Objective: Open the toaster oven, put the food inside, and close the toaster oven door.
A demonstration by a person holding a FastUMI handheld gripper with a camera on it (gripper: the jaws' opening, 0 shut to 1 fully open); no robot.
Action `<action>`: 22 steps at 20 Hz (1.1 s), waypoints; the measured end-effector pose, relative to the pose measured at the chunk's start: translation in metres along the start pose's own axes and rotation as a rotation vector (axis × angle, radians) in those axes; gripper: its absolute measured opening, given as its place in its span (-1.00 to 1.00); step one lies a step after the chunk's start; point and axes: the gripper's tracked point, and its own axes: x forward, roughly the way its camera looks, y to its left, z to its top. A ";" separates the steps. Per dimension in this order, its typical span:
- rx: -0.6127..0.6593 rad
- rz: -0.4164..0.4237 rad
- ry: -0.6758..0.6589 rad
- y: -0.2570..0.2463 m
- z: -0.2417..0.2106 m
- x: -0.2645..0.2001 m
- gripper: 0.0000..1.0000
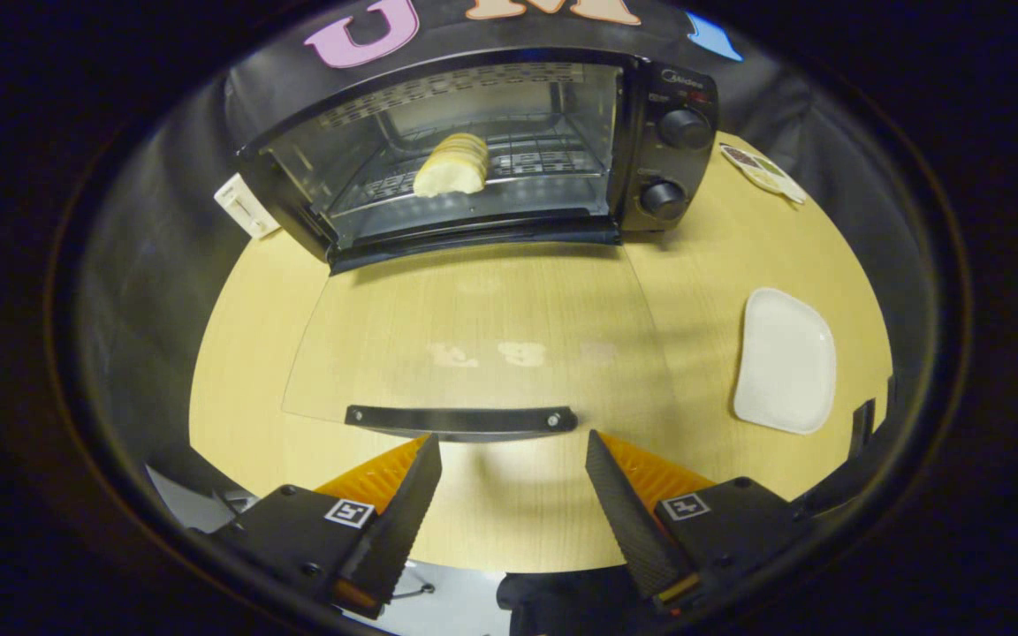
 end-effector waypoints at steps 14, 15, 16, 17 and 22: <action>-0.079 -0.040 -0.080 0.008 0.055 -0.055 0.99; -0.066 -0.039 -0.086 0.009 0.059 -0.056 0.99; -0.062 -0.039 -0.088 0.009 0.061 -0.058 0.98; -0.066 -0.042 -0.087 0.009 0.063 -0.059 0.99; -0.064 -0.049 -0.107 0.012 0.086 -0.072 0.99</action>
